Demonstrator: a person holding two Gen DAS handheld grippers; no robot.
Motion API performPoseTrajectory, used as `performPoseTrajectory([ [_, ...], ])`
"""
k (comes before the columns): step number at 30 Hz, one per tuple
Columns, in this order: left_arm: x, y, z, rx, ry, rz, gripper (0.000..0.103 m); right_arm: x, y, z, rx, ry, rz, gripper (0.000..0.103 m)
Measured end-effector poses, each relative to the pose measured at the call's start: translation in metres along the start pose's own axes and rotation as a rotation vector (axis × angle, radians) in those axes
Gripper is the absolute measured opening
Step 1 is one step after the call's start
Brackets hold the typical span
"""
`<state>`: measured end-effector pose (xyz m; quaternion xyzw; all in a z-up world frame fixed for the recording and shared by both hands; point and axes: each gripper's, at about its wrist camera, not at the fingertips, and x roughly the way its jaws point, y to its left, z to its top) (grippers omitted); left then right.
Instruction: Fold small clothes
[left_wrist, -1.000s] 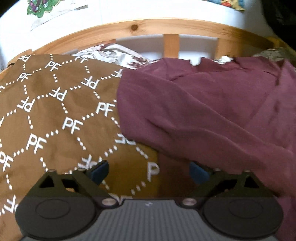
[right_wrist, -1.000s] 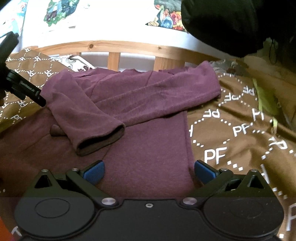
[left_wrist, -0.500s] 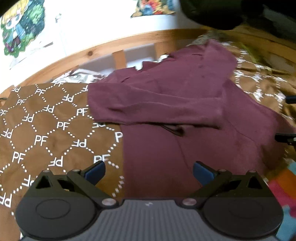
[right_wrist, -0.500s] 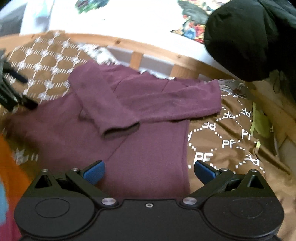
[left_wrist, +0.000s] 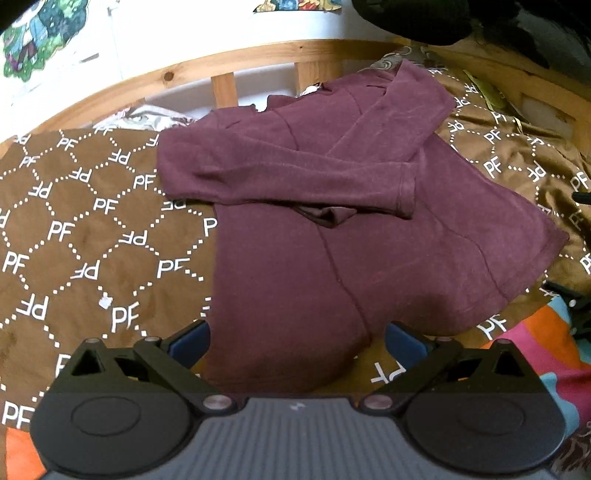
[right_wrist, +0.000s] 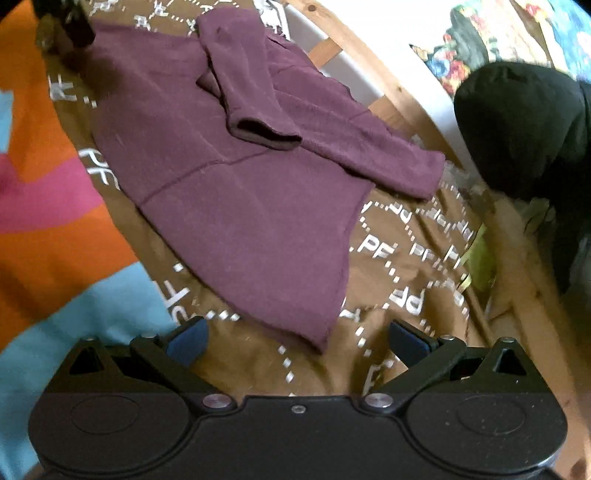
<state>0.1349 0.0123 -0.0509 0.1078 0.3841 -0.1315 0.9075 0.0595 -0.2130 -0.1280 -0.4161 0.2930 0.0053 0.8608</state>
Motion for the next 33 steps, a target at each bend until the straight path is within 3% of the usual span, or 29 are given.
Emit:
performPoseTrajectory([
  [5,0.002,-0.003,0.000,0.000,0.006,-0.001,0.102,0.013,0.007,0.006,-0.063,-0.071,-0.020,0.102],
  [11,0.002,-0.009,0.002,0.030,-0.001,-0.007,0.102,0.025,-0.015,0.007,0.043,-0.128,0.094,0.098],
  [14,0.002,-0.011,0.003,0.041,-0.005,-0.019,0.102,0.026,-0.027,0.007,0.121,-0.137,0.157,0.083],
  [17,0.000,-0.014,0.002,0.062,-0.009,-0.046,0.102,0.021,-0.031,0.008,0.136,-0.171,0.192,0.057],
  [19,-0.003,-0.019,0.002,0.090,-0.022,-0.057,0.102,0.018,-0.035,0.011,0.151,-0.187,0.228,0.027],
  [21,-0.007,-0.027,0.002,0.139,-0.046,-0.062,0.102,0.019,-0.042,0.016,0.208,-0.196,0.273,0.016],
  [27,-0.008,-0.060,-0.002,0.317,-0.085,-0.104,0.102,0.032,-0.070,0.032,0.363,-0.235,0.358,0.007],
  [30,0.001,-0.081,-0.007,0.410,-0.088,-0.049,0.102,0.044,-0.088,0.033,0.506,-0.239,0.422,0.006],
  [33,0.019,-0.089,-0.008,0.453,-0.036,0.025,0.102,0.052,-0.106,0.027,0.679,-0.244,0.501,0.006],
])
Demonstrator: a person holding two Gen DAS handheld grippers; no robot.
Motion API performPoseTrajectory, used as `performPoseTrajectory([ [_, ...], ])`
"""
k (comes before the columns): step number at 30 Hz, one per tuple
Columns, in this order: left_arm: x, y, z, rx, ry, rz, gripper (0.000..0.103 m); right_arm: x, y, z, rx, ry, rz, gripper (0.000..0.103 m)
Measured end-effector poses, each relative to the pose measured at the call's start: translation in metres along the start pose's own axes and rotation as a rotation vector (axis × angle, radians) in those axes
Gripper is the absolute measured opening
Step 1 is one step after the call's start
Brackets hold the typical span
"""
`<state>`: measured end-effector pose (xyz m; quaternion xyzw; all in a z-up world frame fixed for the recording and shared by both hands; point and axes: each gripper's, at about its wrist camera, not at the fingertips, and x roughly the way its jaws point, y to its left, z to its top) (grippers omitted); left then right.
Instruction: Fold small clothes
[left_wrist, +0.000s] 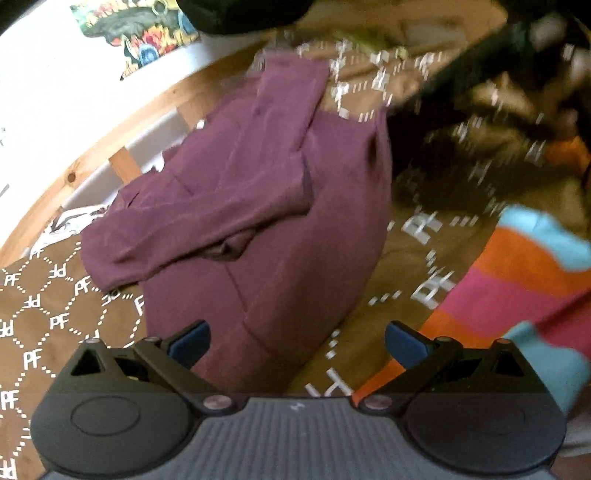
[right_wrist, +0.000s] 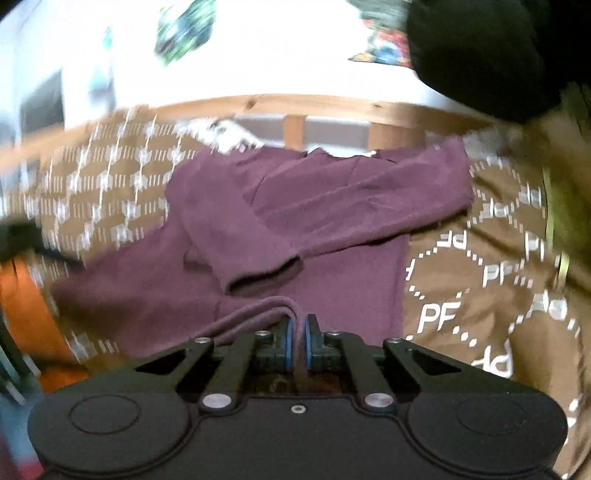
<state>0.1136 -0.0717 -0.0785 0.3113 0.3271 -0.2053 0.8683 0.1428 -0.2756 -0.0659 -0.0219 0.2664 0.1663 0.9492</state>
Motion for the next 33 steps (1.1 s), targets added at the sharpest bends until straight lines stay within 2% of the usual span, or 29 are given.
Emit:
performPoseTrajectory([
  [3,0.011,0.007,0.001,-0.016,0.047,0.041,0.102,-0.003,-0.012,0.000,0.112,-0.016,0.054,0.006],
  [7,0.015,0.025,0.000,-0.016,0.067,0.130,0.101,-0.002,-0.023,-0.004,0.157,-0.024,0.065,0.006],
  [14,-0.007,0.076,0.010,-0.170,-0.013,0.169,0.100,0.001,-0.031,-0.008,0.210,-0.018,0.075,0.006],
  [17,0.002,0.098,0.022,-0.221,-0.022,0.186,0.099,0.004,-0.032,-0.009,0.219,-0.022,0.070,0.006],
  [20,0.021,0.118,0.034,-0.274,0.001,0.207,0.098,0.014,-0.034,-0.007,0.216,-0.021,0.057,0.006],
  [23,0.033,0.142,0.039,-0.387,0.027,0.154,0.099,0.024,-0.038,-0.002,0.220,-0.025,0.047,0.006],
  [26,0.028,0.158,0.031,-0.484,-0.010,0.066,0.102,0.035,-0.044,0.002,0.235,-0.025,0.043,0.006],
  [30,0.016,0.149,0.014,-0.458,-0.035,0.011,0.102,0.043,-0.052,0.003,0.276,-0.024,0.059,0.006],
  [33,0.005,0.130,-0.004,-0.367,-0.016,-0.020,0.102,0.049,-0.058,0.002,0.310,-0.018,0.064,0.007],
])
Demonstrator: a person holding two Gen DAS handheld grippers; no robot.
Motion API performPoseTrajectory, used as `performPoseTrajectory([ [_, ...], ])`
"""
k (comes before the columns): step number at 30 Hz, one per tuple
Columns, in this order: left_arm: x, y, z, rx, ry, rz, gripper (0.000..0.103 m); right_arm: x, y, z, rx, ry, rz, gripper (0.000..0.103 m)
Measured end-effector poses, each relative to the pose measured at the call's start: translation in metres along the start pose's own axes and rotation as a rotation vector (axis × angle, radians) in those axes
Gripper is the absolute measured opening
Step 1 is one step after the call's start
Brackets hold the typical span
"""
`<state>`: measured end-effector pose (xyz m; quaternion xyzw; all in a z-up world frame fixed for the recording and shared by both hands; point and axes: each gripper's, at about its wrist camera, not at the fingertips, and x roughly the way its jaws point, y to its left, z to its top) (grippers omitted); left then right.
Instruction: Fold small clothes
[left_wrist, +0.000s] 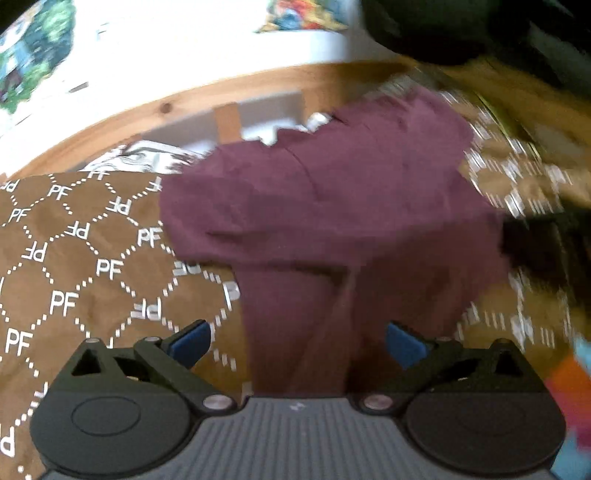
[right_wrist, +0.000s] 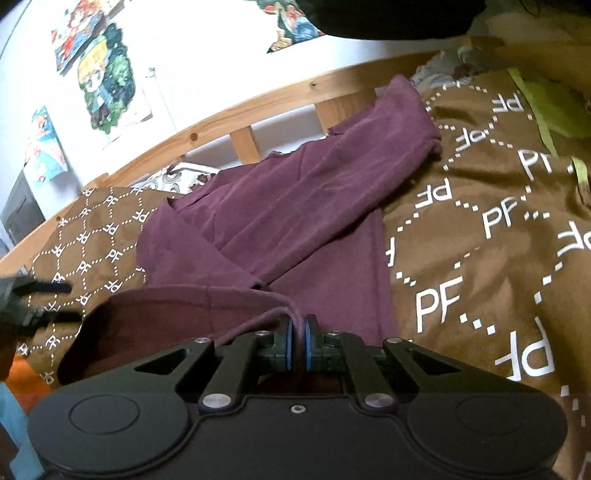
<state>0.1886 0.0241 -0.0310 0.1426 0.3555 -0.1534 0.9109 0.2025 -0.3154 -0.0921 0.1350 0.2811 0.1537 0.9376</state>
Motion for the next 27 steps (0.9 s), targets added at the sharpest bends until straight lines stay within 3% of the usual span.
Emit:
performPoseTrajectory([
  [6,-0.022,-0.023,-0.045,0.235,0.055,0.020,0.102,0.001,-0.004,-0.003,0.013,0.009,-0.003,0.010],
  [11,-0.007,-0.053,-0.064,0.465,0.093,0.171,0.102,0.001,-0.003,-0.005,0.016,0.009,-0.009,0.012],
  [14,-0.001,-0.064,-0.071,0.574,0.066,0.200,0.102,0.000,-0.002,-0.006,0.012,0.010,-0.014,0.014],
  [21,0.006,-0.060,-0.075,0.642,0.039,0.253,0.099,-0.002,-0.003,-0.008,0.008,0.011,-0.020,0.017],
  [27,-0.001,-0.060,-0.076,0.635,-0.044,0.270,0.083,-0.002,-0.003,-0.010,0.009,0.011,-0.026,0.019],
])
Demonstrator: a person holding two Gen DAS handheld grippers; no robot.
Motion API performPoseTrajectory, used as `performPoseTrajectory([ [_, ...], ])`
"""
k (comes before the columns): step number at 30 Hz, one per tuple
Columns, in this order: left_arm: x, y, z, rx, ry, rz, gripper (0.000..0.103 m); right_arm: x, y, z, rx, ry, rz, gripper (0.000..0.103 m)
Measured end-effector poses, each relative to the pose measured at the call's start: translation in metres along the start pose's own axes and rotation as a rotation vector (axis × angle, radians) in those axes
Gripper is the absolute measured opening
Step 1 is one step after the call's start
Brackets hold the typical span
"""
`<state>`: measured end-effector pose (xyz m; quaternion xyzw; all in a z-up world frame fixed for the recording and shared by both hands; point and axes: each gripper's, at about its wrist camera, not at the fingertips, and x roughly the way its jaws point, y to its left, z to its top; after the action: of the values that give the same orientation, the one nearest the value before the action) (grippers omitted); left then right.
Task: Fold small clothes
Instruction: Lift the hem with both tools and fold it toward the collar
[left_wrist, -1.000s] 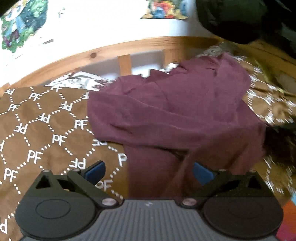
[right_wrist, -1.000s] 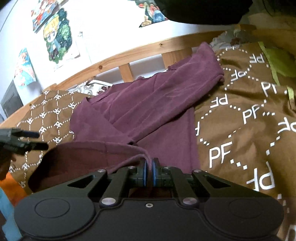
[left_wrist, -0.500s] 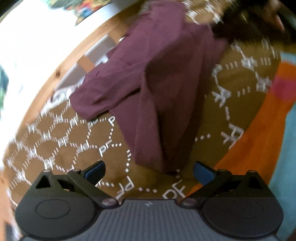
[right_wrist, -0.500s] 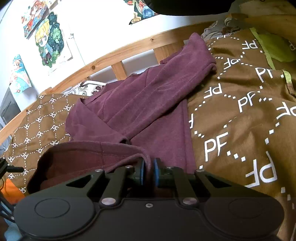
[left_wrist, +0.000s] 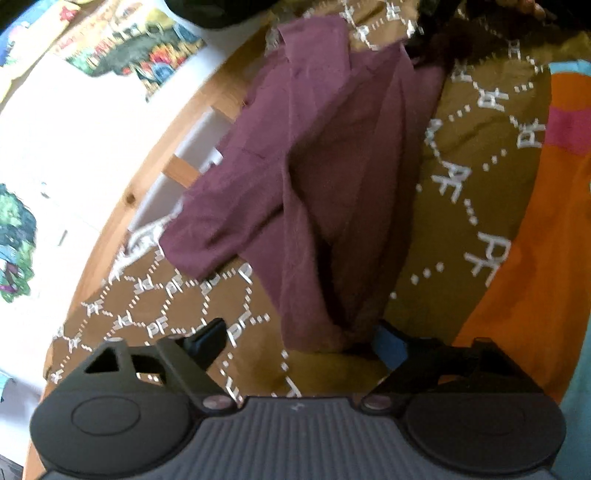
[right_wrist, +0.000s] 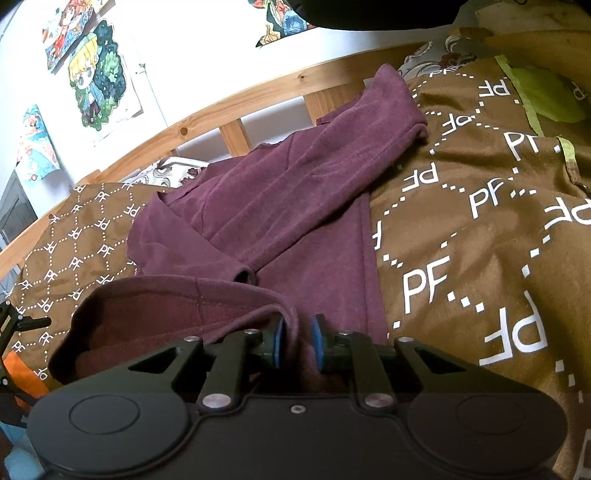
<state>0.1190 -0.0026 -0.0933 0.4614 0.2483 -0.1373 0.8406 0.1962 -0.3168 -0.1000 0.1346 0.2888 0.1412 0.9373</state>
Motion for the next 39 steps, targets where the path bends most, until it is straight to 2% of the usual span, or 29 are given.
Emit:
performPoseTrajectory([
  [3,-0.008,0.010,0.001,-0.047,-0.057,0.004,0.073,-0.001,-0.001,0.000,0.004,0.000,0.003,0.021],
  [5,-0.011,0.017,0.002,-0.077,-0.077,0.015,0.051,-0.001,-0.001,0.000,0.004,0.000,0.003,0.021],
  [8,-0.010,0.036,0.003,-0.189,-0.071,0.020,0.029,-0.002,-0.002,0.000,0.004,-0.004,0.005,0.021],
  [10,-0.007,0.053,0.004,-0.306,-0.064,0.009,0.021,-0.003,-0.001,0.000,0.002,-0.008,0.005,0.021],
  [13,0.006,0.080,0.002,-0.467,-0.030,-0.031,0.017,-0.005,0.001,0.000,-0.001,-0.024,0.004,0.021],
  [15,0.014,0.094,-0.002,-0.553,-0.013,-0.072,0.017,-0.007,0.003,0.000,-0.011,-0.036,0.004,0.021],
  [18,0.014,0.110,-0.017,-0.663,-0.011,-0.130,0.025,-0.007,0.004,0.001,-0.020,-0.036,-0.002,0.021],
  [20,0.011,0.114,-0.026,-0.684,-0.003,-0.145,0.043,-0.006,0.002,0.000,-0.013,-0.032,-0.002,0.021],
  [21,0.008,0.113,-0.031,-0.674,-0.001,-0.143,0.047,-0.006,0.001,0.000,-0.009,-0.031,-0.003,0.021],
  [23,0.003,0.110,-0.036,-0.632,0.003,-0.149,0.061,-0.004,0.001,0.000,-0.005,-0.028,-0.002,0.021],
  [26,-0.008,0.094,-0.038,-0.518,0.009,-0.186,0.073,-0.003,0.001,-0.001,-0.006,-0.026,-0.002,0.021],
  [28,-0.010,0.073,-0.037,-0.387,0.026,-0.177,0.073,-0.003,0.001,-0.001,-0.005,-0.025,-0.001,0.021],
  [30,-0.004,0.048,-0.033,-0.237,0.057,-0.123,0.073,-0.003,0.001,-0.001,-0.005,-0.024,-0.001,0.021],
  [33,0.006,0.024,-0.028,-0.120,0.064,-0.082,0.073,-0.003,0.002,-0.002,-0.007,-0.022,-0.003,0.022],
  [39,0.009,0.033,-0.014,-0.184,-0.027,-0.082,0.070,-0.004,0.002,-0.003,-0.009,-0.020,-0.012,0.025],
])
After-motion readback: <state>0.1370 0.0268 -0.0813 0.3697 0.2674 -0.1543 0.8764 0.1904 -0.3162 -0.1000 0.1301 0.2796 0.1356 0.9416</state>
